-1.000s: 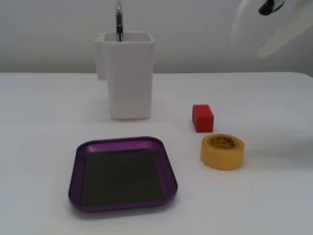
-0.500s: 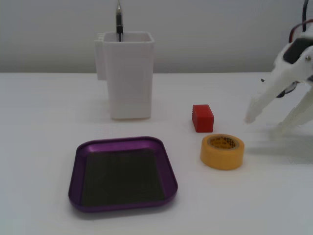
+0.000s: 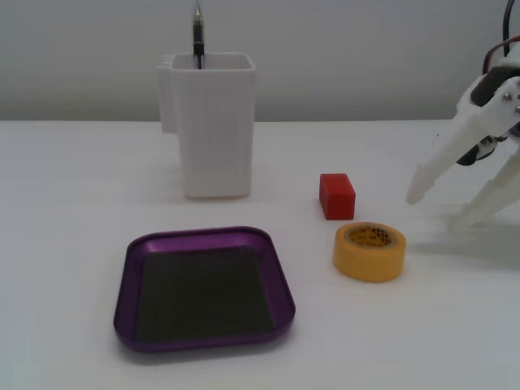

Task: Remove the yellow tape from the box.

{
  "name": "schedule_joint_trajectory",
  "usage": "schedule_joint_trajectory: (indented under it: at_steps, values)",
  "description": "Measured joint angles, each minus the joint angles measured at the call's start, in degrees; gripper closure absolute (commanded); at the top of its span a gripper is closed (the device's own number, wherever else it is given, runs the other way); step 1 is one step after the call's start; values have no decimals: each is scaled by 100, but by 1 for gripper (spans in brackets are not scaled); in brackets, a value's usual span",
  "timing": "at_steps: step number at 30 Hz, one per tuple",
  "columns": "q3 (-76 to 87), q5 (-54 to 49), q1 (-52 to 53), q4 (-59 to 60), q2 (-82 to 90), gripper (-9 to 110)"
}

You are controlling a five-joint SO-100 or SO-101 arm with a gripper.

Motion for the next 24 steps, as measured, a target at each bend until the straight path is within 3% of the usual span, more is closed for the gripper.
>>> schedule_joint_trajectory:
  at_steps: [3,7,24]
  values:
    - [26,0,0,0,0,103]
    - [26,0,0,0,0,98]
    - [53,0,0,-18,0,98]
